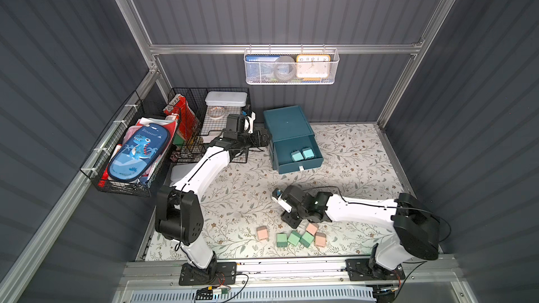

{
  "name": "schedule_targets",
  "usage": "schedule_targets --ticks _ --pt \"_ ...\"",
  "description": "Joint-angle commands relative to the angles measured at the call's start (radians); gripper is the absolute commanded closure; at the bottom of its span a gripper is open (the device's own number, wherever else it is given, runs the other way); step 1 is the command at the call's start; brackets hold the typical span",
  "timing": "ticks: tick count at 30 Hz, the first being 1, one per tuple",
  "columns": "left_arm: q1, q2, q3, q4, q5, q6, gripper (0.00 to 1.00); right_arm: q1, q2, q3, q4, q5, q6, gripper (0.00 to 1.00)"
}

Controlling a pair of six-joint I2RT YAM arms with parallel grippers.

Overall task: Place the plugs into the drawer by color
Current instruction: Pick up the plug from the center of the board, then place the plug in the drawer.

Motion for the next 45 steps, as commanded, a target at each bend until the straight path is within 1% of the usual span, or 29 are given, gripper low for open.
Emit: schedule_targets --ticks 1,4,5,7,13,16,19,23,25,31,40,45 --pt "0.0 -0.015 0.017 -0.017 0.007 0.018 0.06 -0.005 -0.114 0.106 -0.119 0.083 0.114 0.87" --pt "0.0 -0.021 0.013 -0.012 0.008 0.016 0.06 -0.008 -0.173 0.19 -0.149 0.145 0.156 0.89" --pt "0.0 -0.023 0.014 -0.011 0.008 0.015 0.06 -0.015 -0.179 0.23 -0.161 0.165 0.171 0.89" --pt "0.0 -0.024 0.014 -0.013 0.007 0.015 0.06 -0.043 -0.162 0.316 -0.194 0.164 0.195 0.92" --pt "0.0 -0.021 0.017 -0.014 0.0 0.008 0.06 -0.138 -0.025 0.59 -0.256 0.146 0.227 0.93" --pt "0.0 -0.017 0.018 -0.014 0.0 0.009 0.06 -0.189 0.065 0.691 -0.261 0.154 0.219 0.93" --pt "0.0 -0.011 0.023 -0.02 -0.001 0.009 0.06 -0.242 0.155 0.761 -0.258 0.127 0.224 0.97" --pt "0.0 -0.012 0.024 -0.024 -0.005 0.012 0.06 -0.282 0.236 0.794 -0.253 0.099 0.226 1.0" --pt "0.0 -0.012 0.02 -0.02 -0.006 0.013 0.06 -0.291 0.259 0.797 -0.246 0.101 0.221 1.0" --pt "0.0 -0.003 0.026 -0.024 0.001 0.019 0.06 -0.317 0.301 0.797 -0.236 0.05 0.227 0.98" --pt "0.0 -0.018 0.019 -0.02 -0.004 0.018 0.05 -0.339 0.334 0.796 -0.243 0.006 0.227 0.91" --pt "0.0 -0.013 0.019 -0.023 -0.009 0.019 0.06 -0.345 0.344 0.803 -0.243 -0.014 0.225 0.85"
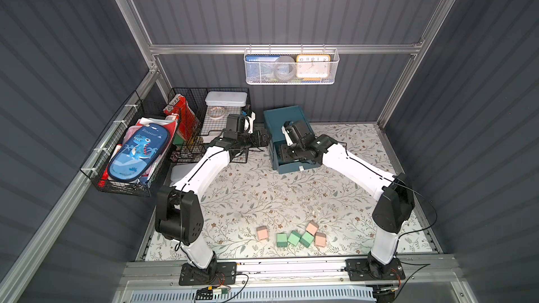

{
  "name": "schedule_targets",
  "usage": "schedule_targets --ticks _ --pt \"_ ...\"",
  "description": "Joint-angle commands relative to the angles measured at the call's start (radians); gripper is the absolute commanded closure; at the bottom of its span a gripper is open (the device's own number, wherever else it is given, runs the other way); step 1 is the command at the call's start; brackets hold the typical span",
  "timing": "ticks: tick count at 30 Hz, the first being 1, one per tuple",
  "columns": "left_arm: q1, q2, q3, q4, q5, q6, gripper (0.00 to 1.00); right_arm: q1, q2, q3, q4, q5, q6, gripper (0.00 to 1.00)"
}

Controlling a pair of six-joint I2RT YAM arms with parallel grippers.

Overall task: Place the plugs into the drawer by color
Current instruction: Place the plug in the drawer.

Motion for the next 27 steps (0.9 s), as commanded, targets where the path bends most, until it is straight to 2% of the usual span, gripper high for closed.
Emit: schedule_targets --ticks 1,9,19,27 --pt "0.0 -0.013 0.021 -0.023 -0.005 0.021 0.05 -0.008 0.013 0.036 0.001 -0.03 0.003 0.84" --pt "0.0 -0.011 0.025 -0.028 -0.02 0.024 0.05 -0.021 0.023 0.043 -0.008 -0.052 -0.004 0.77" --pt "0.0 0.002 0.08 -0.042 -0.063 0.009 0.05 -0.031 -0.024 0.06 -0.023 -0.049 -0.034 0.53" --pt "-0.002 0.032 0.164 -0.095 -0.089 0.003 0.06 -0.036 -0.035 0.085 -0.036 -0.057 -0.055 0.41"
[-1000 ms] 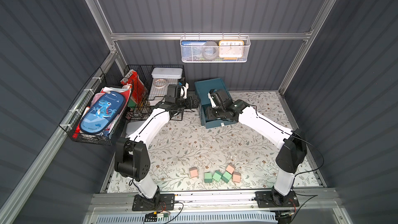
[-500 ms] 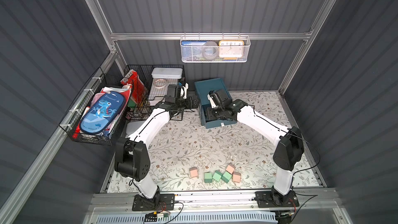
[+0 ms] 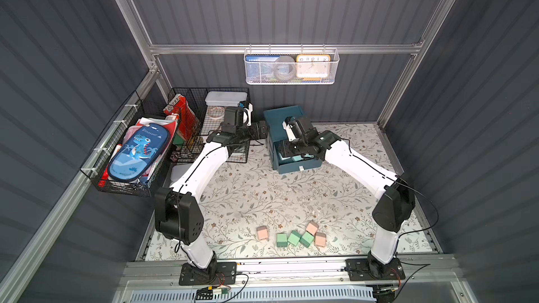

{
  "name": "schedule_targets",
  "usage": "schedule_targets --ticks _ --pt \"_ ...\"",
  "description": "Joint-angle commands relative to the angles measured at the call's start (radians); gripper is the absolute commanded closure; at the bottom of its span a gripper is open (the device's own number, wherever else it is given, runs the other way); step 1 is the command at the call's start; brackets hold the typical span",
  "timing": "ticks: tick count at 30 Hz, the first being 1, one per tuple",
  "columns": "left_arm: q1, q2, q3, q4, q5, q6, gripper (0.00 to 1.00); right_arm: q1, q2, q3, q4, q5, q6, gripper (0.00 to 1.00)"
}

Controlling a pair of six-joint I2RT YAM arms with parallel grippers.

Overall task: Place the plugs into the drawer by color
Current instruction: Place the plug in the drawer, then close the drawer in the storage box.

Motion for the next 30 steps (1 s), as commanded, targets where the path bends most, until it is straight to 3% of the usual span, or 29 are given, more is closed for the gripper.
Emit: schedule_targets --ticks 1,8,18,25,30 --pt "-0.002 0.023 0.039 -0.044 -0.018 0.003 0.06 -0.008 -0.026 0.033 -0.021 -0.012 -0.017 0.4" --pt "-0.01 0.047 0.066 -0.044 -0.022 -0.002 0.06 -0.009 -0.084 0.023 -0.02 -0.03 -0.039 0.39" --pt "-0.025 0.201 0.216 -0.088 -0.026 0.012 0.23 -0.008 -0.54 -0.54 0.32 -0.044 0.01 0.58" --pt "-0.037 0.275 0.245 -0.08 0.03 -0.014 0.4 0.001 -0.719 -0.858 0.502 -0.091 0.097 0.68" --pt "-0.04 0.283 0.214 -0.071 0.04 -0.013 0.5 0.017 -0.761 -1.003 0.652 -0.116 0.138 0.73"
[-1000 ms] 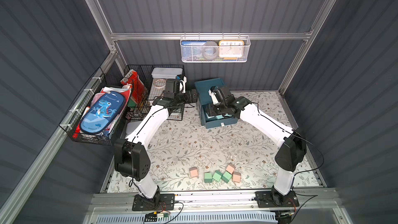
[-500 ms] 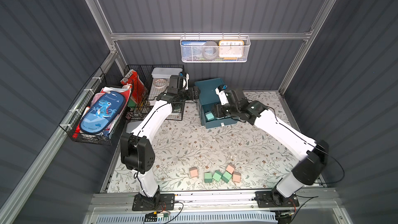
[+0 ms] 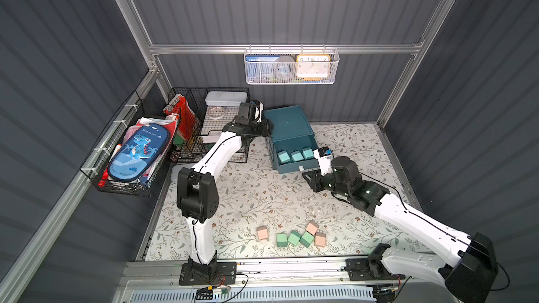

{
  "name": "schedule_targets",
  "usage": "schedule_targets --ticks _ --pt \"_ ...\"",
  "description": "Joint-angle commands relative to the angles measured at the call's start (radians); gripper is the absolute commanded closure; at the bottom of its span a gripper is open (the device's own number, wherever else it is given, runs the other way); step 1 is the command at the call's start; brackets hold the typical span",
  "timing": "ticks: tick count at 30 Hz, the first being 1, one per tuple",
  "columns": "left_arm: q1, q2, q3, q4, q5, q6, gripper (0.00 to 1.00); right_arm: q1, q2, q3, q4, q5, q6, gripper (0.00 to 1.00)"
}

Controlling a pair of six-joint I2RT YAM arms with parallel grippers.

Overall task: Place the plugs into the drawer by color
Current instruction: Close the drawer in the storage box.

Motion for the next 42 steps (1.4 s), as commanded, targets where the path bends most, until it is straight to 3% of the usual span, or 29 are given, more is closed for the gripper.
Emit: schedule_targets --ticks 1,20,42 --pt "-0.004 0.018 -0.016 -0.013 0.021 0.003 0.52 0.018 -0.013 -0.045 0.159 -0.026 0.038 0.74" --pt "-0.005 0.012 -0.066 0.001 0.04 0.018 0.56 0.017 0.177 0.009 0.277 0.106 0.0 0.76" --pt "-0.012 0.0 -0.106 0.021 0.059 0.025 0.58 0.017 0.399 0.106 0.58 0.243 0.056 0.76"
